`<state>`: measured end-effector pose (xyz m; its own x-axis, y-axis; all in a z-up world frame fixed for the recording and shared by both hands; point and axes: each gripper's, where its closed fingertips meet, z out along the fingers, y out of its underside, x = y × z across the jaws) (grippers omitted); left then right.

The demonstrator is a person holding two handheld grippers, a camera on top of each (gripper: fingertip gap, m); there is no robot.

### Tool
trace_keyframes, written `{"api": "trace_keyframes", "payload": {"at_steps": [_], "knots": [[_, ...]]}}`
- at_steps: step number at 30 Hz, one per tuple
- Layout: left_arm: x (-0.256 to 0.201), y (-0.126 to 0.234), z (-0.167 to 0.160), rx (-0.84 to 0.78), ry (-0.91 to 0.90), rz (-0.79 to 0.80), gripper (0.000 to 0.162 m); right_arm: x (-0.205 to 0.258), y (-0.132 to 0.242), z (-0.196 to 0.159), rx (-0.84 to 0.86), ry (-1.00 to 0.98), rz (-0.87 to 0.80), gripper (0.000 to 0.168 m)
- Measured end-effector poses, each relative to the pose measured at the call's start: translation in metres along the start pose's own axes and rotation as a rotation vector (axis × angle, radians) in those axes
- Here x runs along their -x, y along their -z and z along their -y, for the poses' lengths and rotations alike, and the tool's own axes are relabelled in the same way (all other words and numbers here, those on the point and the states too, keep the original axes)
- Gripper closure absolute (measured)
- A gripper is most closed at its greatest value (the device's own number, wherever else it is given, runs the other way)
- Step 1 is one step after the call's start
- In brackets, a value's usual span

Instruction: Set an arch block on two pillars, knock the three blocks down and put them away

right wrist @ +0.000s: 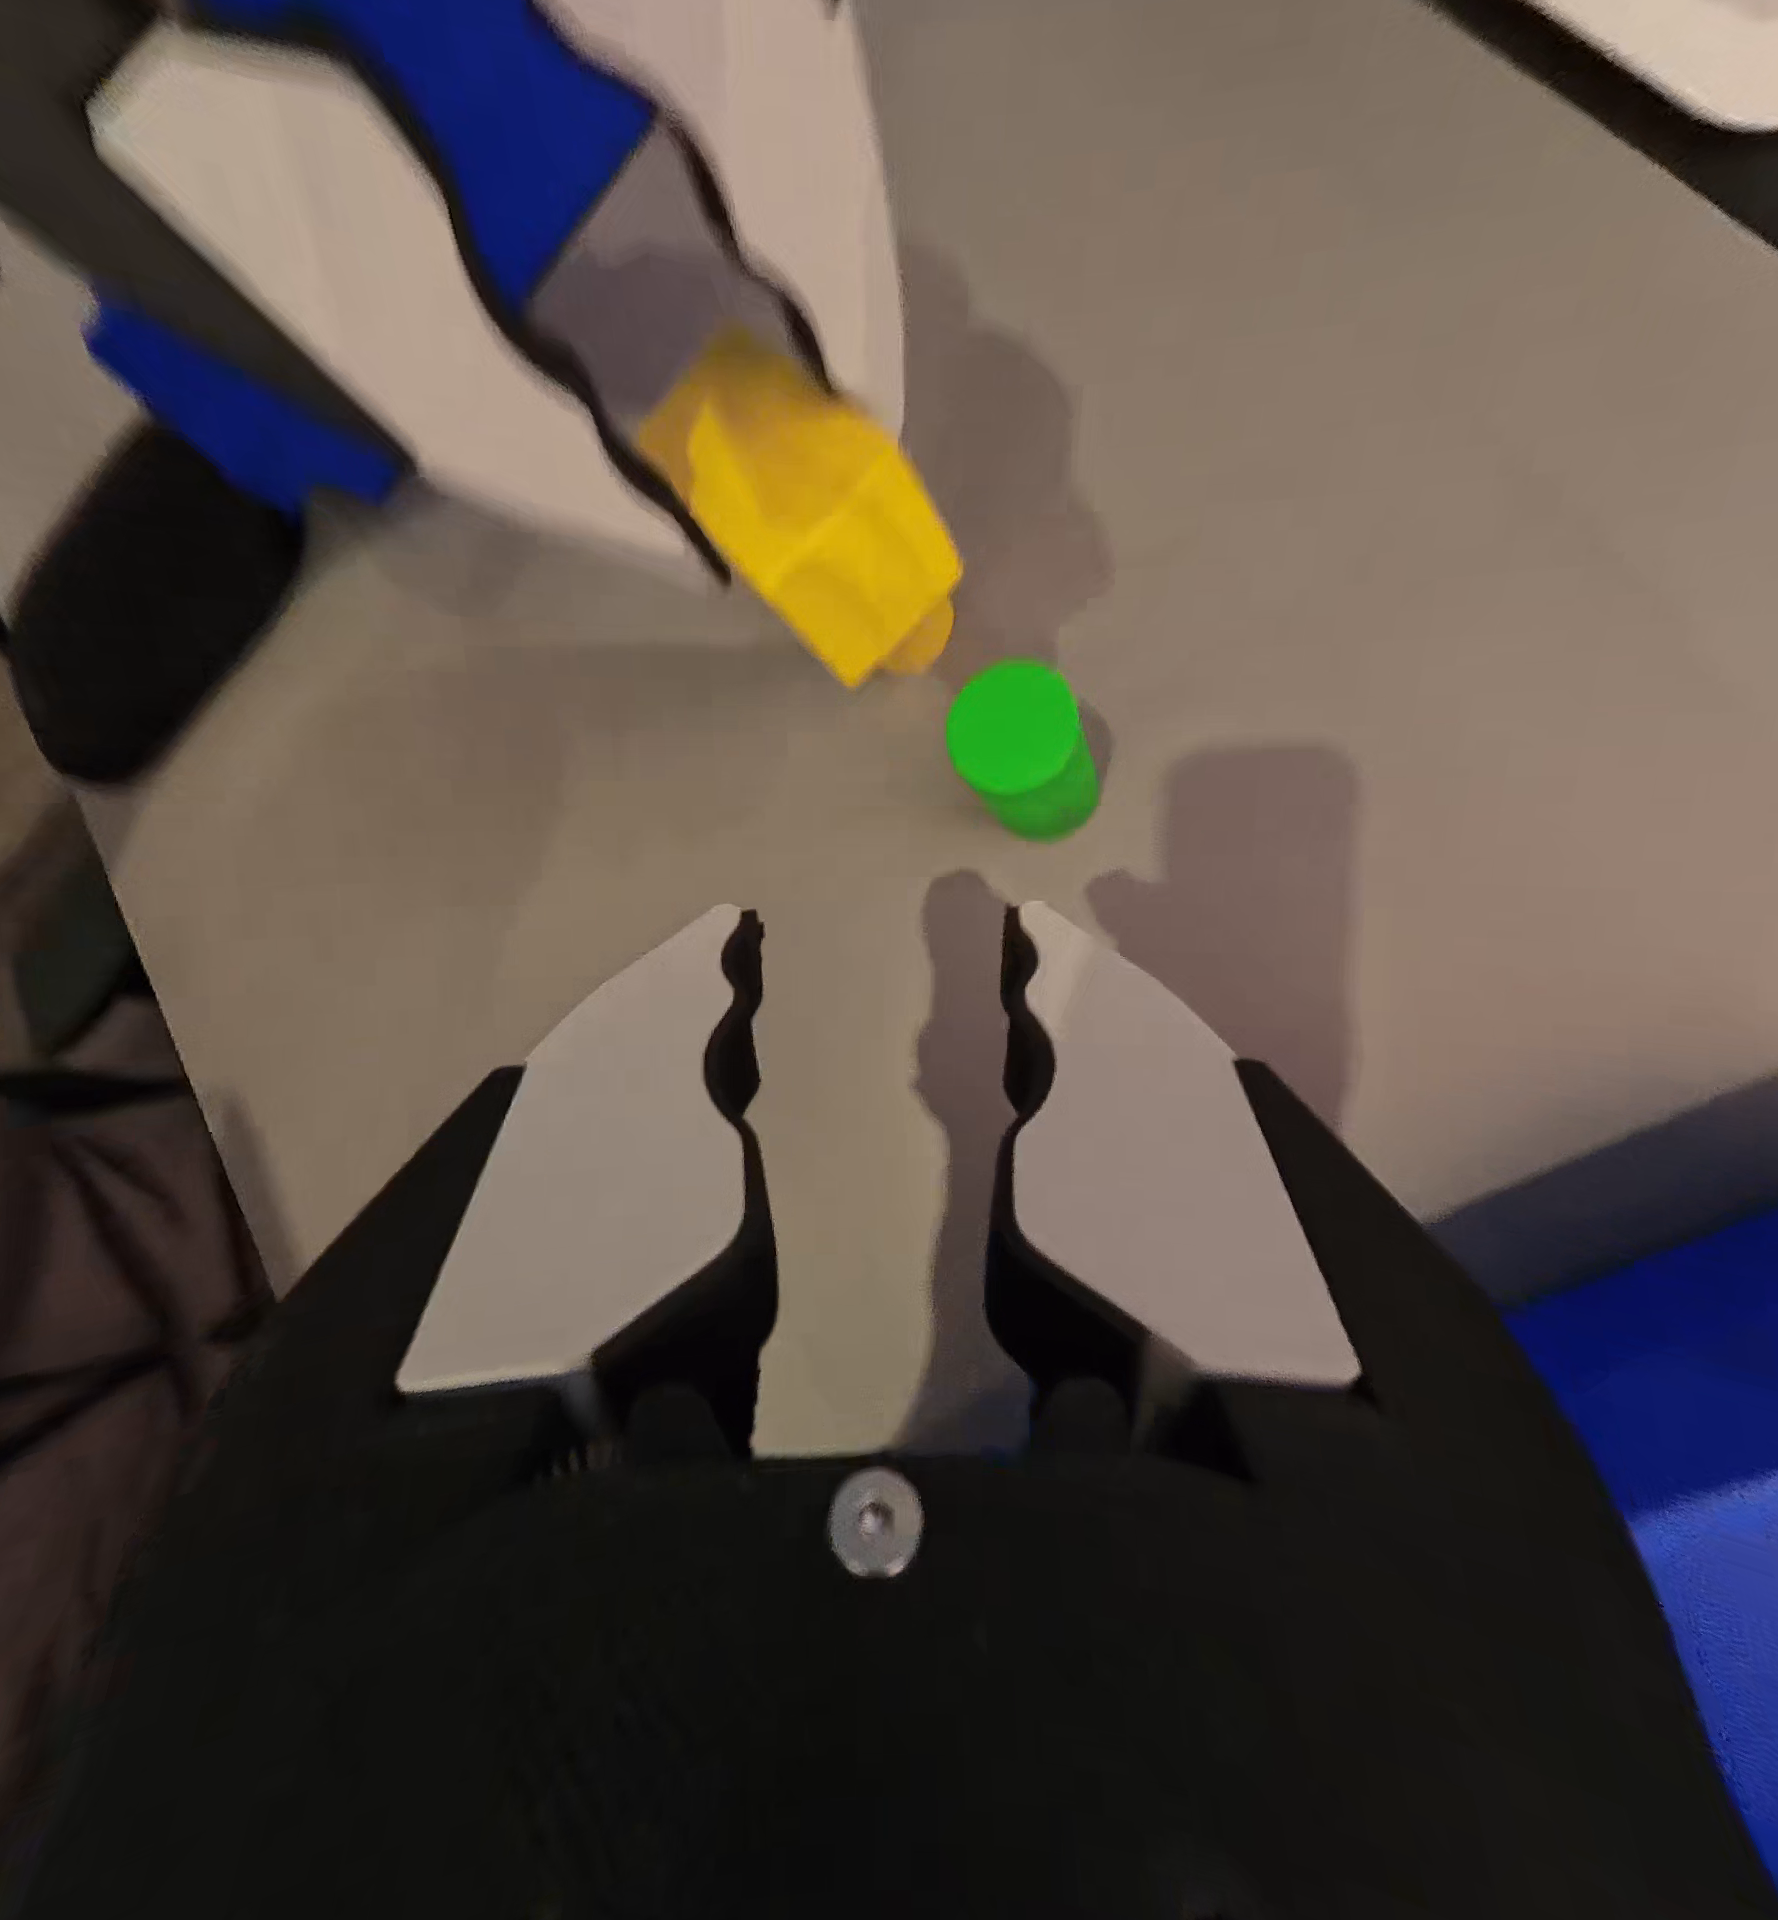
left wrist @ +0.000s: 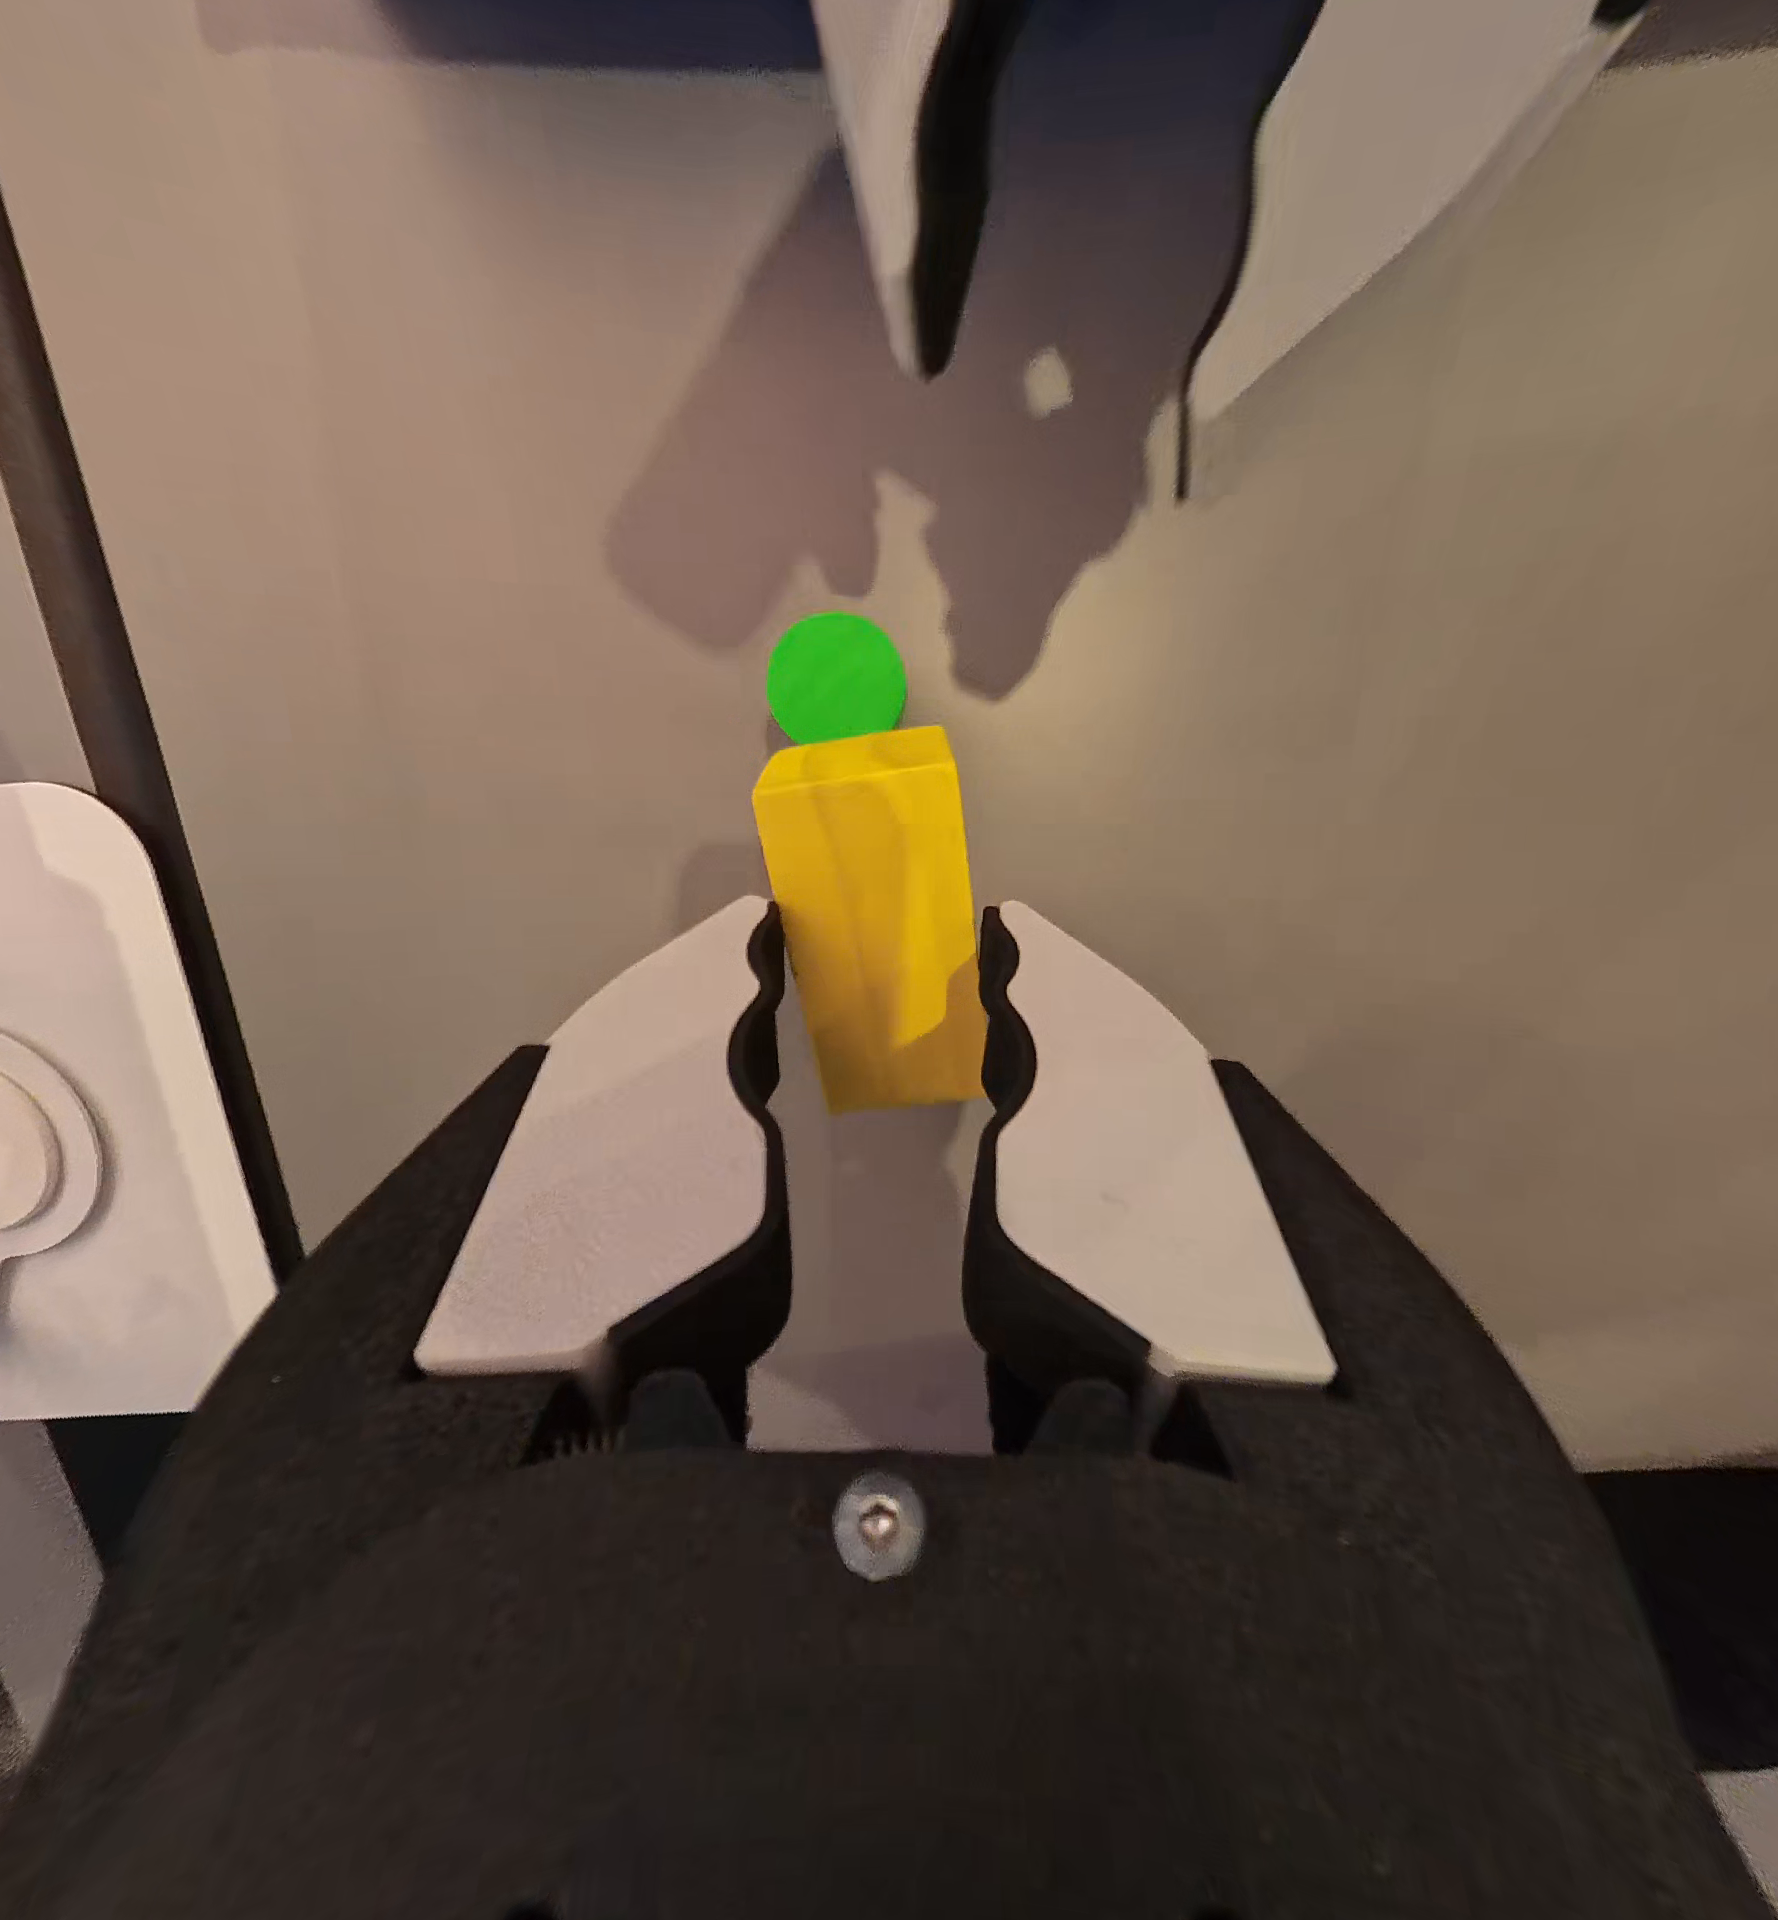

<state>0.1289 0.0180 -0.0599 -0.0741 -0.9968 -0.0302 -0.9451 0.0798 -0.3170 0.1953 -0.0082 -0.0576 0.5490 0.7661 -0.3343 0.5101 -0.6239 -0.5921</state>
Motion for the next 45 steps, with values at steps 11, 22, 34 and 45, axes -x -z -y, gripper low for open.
{"api": "trace_keyframes", "payload": {"at_steps": [11, 22, 34, 45], "knots": [[0.000, 0.025, -0.015, 0.009, 0.018, 0.029, 0.125, -0.027, -0.029, 0.016, -0.433, 0.148, -0.490, 0.106], [0.000, 0.020, -0.008, 0.060, -0.019, 0.015, 0.125, -0.048, -0.075, 0.000, -0.390, 0.157, -0.569, 0.128], [0.006, 0.013, -0.012, 0.097, -0.020, 0.030, 0.126, -0.038, -0.088, -0.001, -0.336, 0.152, -0.399, 0.135], [0.005, -0.004, -0.014, 0.139, -0.029, 0.037, 0.126, -0.026, -0.092, 0.004, -0.349, 0.227, -0.389, 0.123]]}}
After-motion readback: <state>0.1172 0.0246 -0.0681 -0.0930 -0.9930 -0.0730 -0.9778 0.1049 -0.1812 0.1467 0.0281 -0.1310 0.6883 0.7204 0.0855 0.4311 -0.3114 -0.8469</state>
